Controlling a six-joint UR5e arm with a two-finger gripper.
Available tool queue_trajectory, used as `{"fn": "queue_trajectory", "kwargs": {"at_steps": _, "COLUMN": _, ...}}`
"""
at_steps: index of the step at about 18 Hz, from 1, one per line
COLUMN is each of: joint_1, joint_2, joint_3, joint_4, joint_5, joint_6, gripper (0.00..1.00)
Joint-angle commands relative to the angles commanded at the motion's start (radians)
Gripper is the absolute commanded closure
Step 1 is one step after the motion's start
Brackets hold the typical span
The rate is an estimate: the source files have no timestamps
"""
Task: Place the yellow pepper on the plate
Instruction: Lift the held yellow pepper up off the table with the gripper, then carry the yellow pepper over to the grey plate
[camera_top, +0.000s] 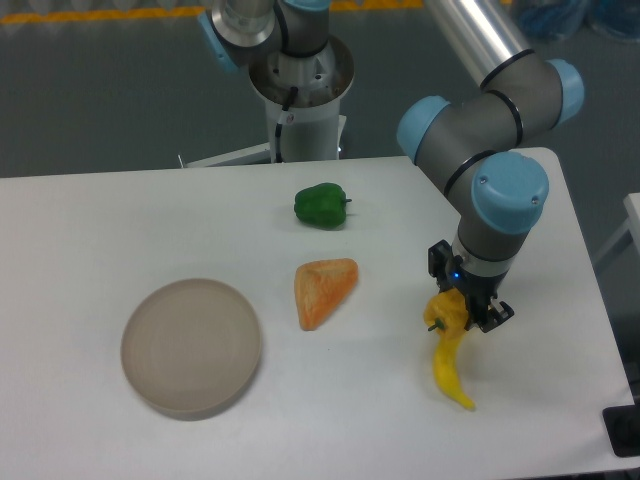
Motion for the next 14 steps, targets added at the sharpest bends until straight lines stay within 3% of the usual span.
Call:
{"fn": "queue_trajectory", "kwargs": {"at_steps": 7, "joint_1": -0.015, "joint_2": -0.015, "joint_3": 0.020, "joint_4": 0.003, "joint_5": -0.005, "joint_6": -0.055, "gripper": 0.93}}
{"fn": "queue_trajectory", "kwargs": {"at_steps": 14, "joint_1": -0.162, "joint_2": -0.006, "joint_3": 0.014, "joint_4": 0.005, "joint_5": -0.018, "joint_6": -0.368, "gripper": 0.94}}
